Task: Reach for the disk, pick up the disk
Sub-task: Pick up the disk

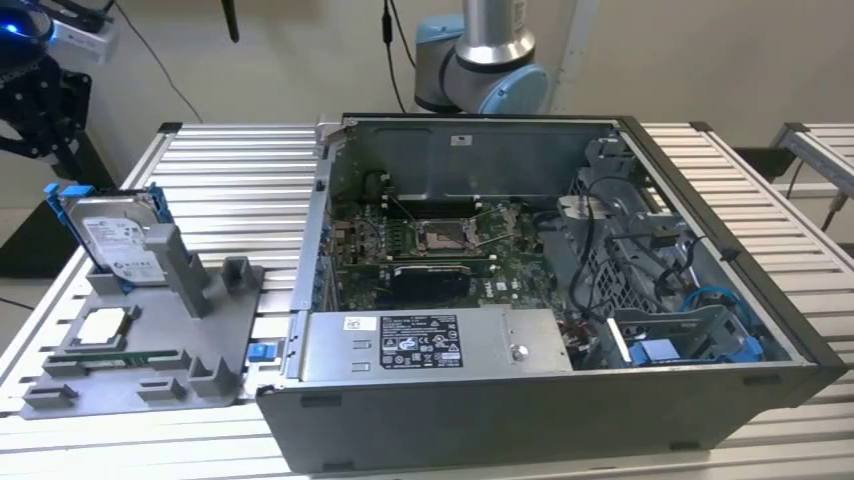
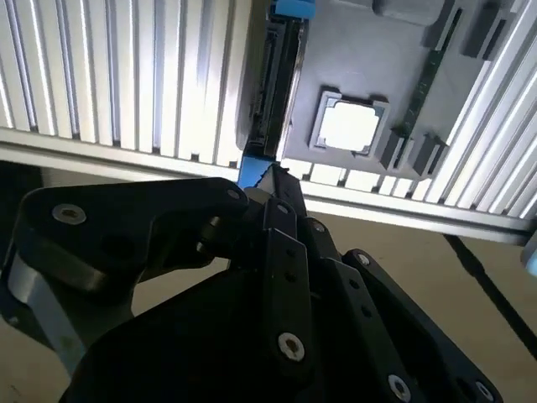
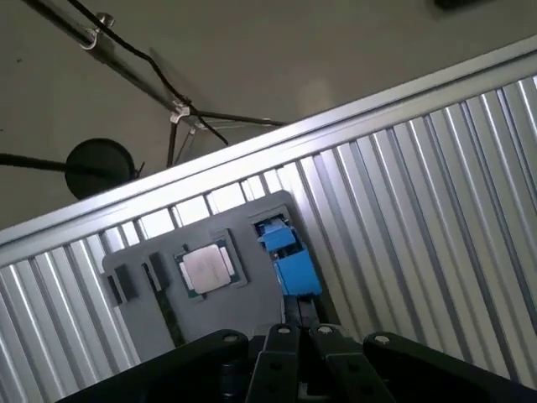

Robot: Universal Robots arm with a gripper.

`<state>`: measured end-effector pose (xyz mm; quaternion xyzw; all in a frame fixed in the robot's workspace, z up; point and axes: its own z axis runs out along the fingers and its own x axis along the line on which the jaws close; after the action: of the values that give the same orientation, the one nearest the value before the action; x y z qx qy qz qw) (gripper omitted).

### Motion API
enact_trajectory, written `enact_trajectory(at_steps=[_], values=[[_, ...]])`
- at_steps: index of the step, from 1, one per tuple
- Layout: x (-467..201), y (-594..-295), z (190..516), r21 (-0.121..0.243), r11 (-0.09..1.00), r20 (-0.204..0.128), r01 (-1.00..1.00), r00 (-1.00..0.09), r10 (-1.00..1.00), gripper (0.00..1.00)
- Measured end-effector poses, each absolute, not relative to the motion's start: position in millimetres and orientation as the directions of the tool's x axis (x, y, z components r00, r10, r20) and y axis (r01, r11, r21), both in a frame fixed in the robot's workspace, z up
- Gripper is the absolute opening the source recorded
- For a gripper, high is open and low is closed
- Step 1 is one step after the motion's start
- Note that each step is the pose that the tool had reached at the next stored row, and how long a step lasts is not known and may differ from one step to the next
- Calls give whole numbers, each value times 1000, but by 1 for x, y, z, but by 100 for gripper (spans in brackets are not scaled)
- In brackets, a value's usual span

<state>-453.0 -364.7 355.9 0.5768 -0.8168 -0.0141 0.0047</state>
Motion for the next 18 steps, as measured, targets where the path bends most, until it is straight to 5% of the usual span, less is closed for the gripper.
enact_trajectory(at_steps=[18], values=[[-454, -365, 354, 28, 27, -9, -999, -28, -1000, 0]])
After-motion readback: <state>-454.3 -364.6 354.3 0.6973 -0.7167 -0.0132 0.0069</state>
